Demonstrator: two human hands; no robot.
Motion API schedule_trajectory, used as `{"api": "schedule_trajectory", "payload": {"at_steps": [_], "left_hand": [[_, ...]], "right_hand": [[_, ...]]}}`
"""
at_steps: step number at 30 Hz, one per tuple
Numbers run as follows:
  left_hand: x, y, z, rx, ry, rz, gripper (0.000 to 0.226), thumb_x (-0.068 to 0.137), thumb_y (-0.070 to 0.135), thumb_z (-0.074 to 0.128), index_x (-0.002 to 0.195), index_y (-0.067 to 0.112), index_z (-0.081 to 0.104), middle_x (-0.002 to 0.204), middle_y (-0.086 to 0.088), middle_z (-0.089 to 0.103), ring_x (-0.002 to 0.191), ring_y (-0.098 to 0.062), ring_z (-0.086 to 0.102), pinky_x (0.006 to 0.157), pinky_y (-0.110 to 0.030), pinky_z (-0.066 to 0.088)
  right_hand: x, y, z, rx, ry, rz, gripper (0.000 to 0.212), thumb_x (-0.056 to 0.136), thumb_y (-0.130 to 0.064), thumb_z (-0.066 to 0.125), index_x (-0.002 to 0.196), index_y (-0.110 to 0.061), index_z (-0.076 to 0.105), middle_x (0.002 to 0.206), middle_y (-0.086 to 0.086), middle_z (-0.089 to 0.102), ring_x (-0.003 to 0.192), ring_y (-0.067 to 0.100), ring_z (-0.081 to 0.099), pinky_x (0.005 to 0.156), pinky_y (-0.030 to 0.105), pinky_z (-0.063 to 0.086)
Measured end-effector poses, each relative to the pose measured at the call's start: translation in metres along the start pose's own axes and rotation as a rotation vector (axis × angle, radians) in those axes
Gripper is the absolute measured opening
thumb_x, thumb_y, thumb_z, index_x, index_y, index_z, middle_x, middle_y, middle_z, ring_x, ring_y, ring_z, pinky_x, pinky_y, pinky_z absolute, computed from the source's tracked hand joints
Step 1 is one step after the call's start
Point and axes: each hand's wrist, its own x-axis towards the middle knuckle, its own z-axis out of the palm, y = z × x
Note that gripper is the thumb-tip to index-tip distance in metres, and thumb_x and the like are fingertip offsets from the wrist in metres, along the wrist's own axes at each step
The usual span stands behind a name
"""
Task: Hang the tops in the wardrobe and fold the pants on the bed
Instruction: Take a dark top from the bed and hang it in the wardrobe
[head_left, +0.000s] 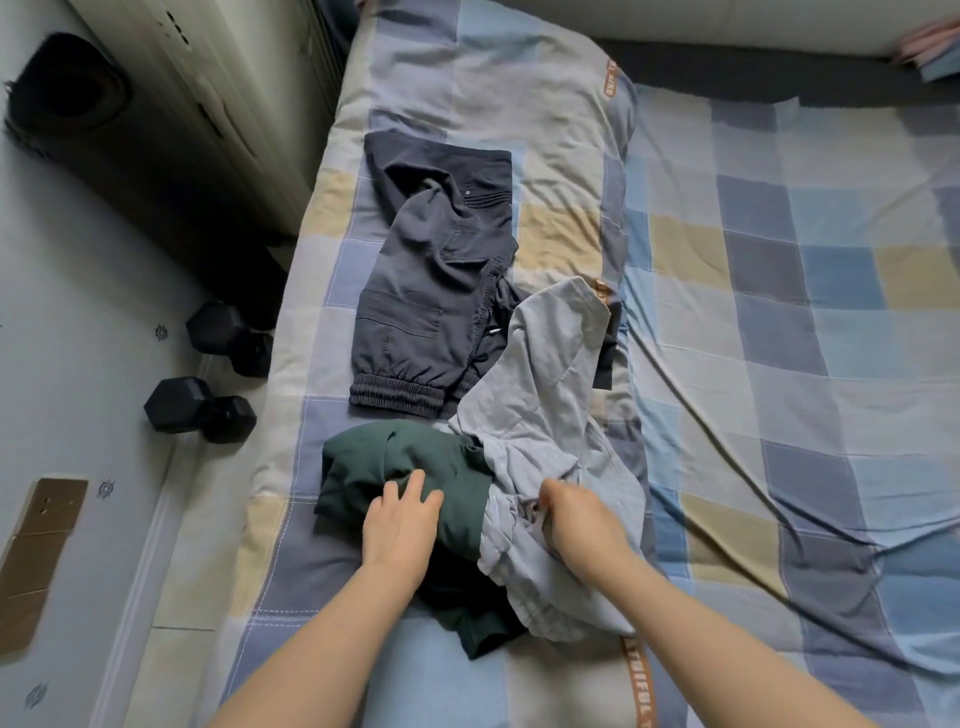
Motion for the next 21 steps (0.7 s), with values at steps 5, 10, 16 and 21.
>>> {"api": "schedule_trajectory", "payload": {"at_steps": [5,10,16,21], "left_hand": [[0.018,-0.022,-0.035,-0.037,0.132,0.059,0.022,0.100,0.021,0.045,0.111,0.019,0.063,0.115,-0.003,0.056,0.105,-0.028,0.055,0.076,-0.037,0.043],[0.050,-0.033,-0.092,-0.375,0.212,-0.138,0.028,0.101,0.031,0.044,0.111,0.016,0.066,0.114,-0.010,0.063,0.103,-0.037,0.059,0.071,-0.039,0.041],[0.041,-0.044,-0.094,-0.388,0.196,-0.203,0.028,0.099,0.033,0.047,0.103,0.014,0.067,0.107,-0.015,0.067,0.098,-0.039,0.061,0.069,-0.037,0.041],[0.027,-0.057,-0.071,-0.735,0.135,-0.256,0.020,0.096,0.025,0.056,0.101,0.012,0.070,0.101,-0.014,0.071,0.097,-0.035,0.063,0.082,-0.037,0.048]], "right_hand": [[0.017,0.023,-0.059,0.106,0.245,0.084,0.018,0.085,-0.003,0.040,0.092,-0.010,0.055,0.101,0.016,0.057,0.092,0.032,0.052,0.073,0.038,0.042],[0.022,0.036,-0.103,0.070,0.429,0.167,0.026,0.092,-0.008,0.043,0.100,-0.018,0.066,0.106,0.012,0.056,0.098,0.036,0.055,0.072,0.034,0.039],[0.007,0.013,-0.091,0.053,0.363,0.161,0.024,0.091,-0.012,0.043,0.105,-0.011,0.062,0.115,0.016,0.054,0.100,0.036,0.055,0.080,0.039,0.045],[-0.023,-0.007,-0.056,-0.226,0.295,0.050,0.045,0.082,-0.008,0.055,0.125,-0.014,0.041,0.130,0.019,0.036,0.107,0.035,0.047,0.085,0.042,0.046]]}}
